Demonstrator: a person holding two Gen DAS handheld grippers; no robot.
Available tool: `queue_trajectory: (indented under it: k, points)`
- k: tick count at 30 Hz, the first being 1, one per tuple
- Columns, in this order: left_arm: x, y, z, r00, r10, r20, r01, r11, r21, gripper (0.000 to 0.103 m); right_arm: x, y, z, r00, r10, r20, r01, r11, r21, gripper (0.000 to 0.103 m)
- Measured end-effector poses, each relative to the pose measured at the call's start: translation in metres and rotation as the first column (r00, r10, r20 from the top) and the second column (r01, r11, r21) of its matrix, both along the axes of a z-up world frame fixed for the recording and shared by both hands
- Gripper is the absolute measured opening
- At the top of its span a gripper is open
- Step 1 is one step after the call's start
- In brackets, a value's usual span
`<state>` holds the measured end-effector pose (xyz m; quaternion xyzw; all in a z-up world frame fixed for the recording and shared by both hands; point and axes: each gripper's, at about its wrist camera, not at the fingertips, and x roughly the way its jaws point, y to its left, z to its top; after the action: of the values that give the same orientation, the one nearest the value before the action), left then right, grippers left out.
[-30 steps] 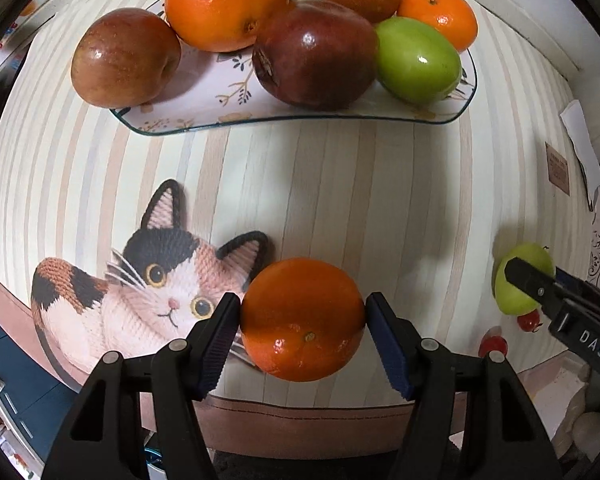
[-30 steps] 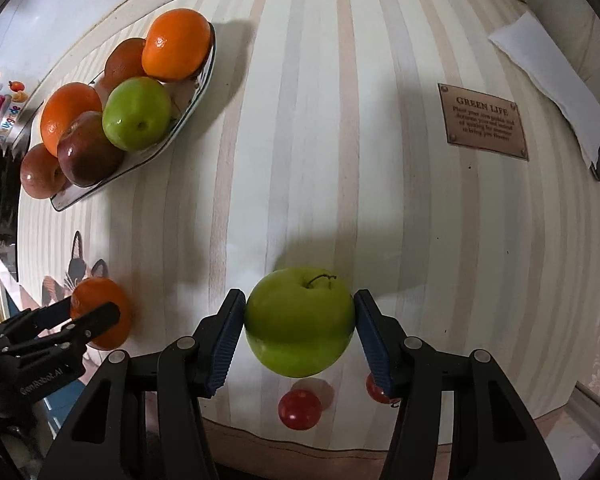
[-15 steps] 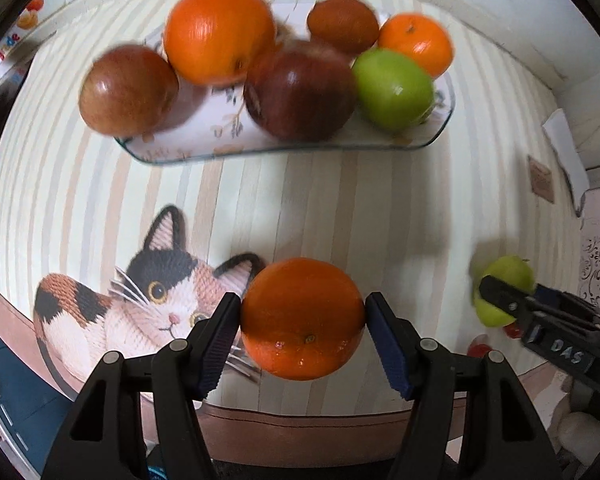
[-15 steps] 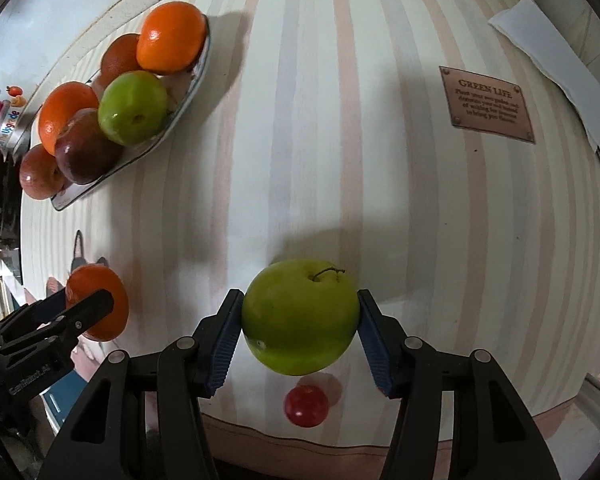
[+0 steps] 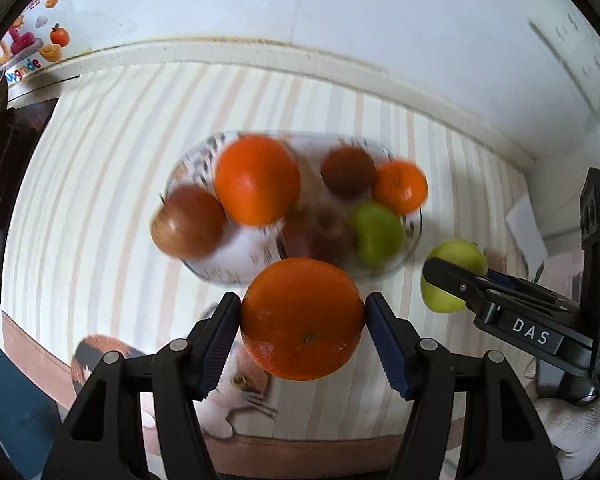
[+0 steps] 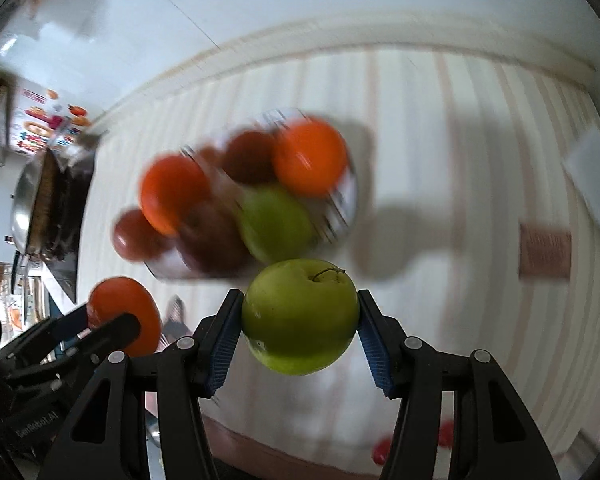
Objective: Organize fruits
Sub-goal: 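Carry both fruits onto the floral plate and open both tools, then lift both open tools away from the plate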
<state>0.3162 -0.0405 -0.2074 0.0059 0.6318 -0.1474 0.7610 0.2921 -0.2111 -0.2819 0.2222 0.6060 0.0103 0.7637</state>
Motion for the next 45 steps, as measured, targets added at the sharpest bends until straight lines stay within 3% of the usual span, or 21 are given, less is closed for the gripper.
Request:
queue_trajectory:
  k: [8,15,18,29,35,39,45]
  points:
    - [0.069,0.030,0.009,0.997,0.075,-0.004,-0.075,0.997,-0.001,0.062,0.071,0.024,-0.001,0.998,0.056,0.019,-0.056,0.998,-0.020,0.059]
    - [0.126,0.046,-0.022,0.994,0.098,-0.051,-0.092,0.991,0.101,0.062,0.103,0.037,-0.029,0.996,0.083,-0.021,-0.084,0.995,-0.056,0.059]
    - [0.143,0.048,-0.040,0.992,0.094,-0.090,-0.082,0.988,0.133,0.062,0.107,0.040,-0.028,0.995,0.097,-0.012,-0.098,0.993,-0.069,0.059]
    - [0.156,0.049,-0.078,0.978,0.090,-0.188,-0.069,0.991,0.115,0.064,0.110,0.047,-0.025,0.991,0.134,-0.021,-0.135,0.986,-0.095,0.059]
    - [0.158,0.050,-0.081,0.974,0.084,-0.208,-0.063,0.992,0.105,0.063,0.112,0.050,-0.026,0.990,0.137,-0.036,-0.140,0.986,-0.087,0.060]
    - [0.158,0.056,-0.079,0.965,0.115,-0.235,-0.097,0.991,0.090,0.063,0.113,0.052,-0.020,0.990,0.135,-0.033,-0.137,0.988,-0.076,0.069]
    - [0.152,0.062,-0.059,0.972,0.111,-0.208,-0.100,0.993,0.065,0.064,0.110,0.052,-0.005,0.992,0.125,-0.016,-0.126,0.989,-0.073,0.080]
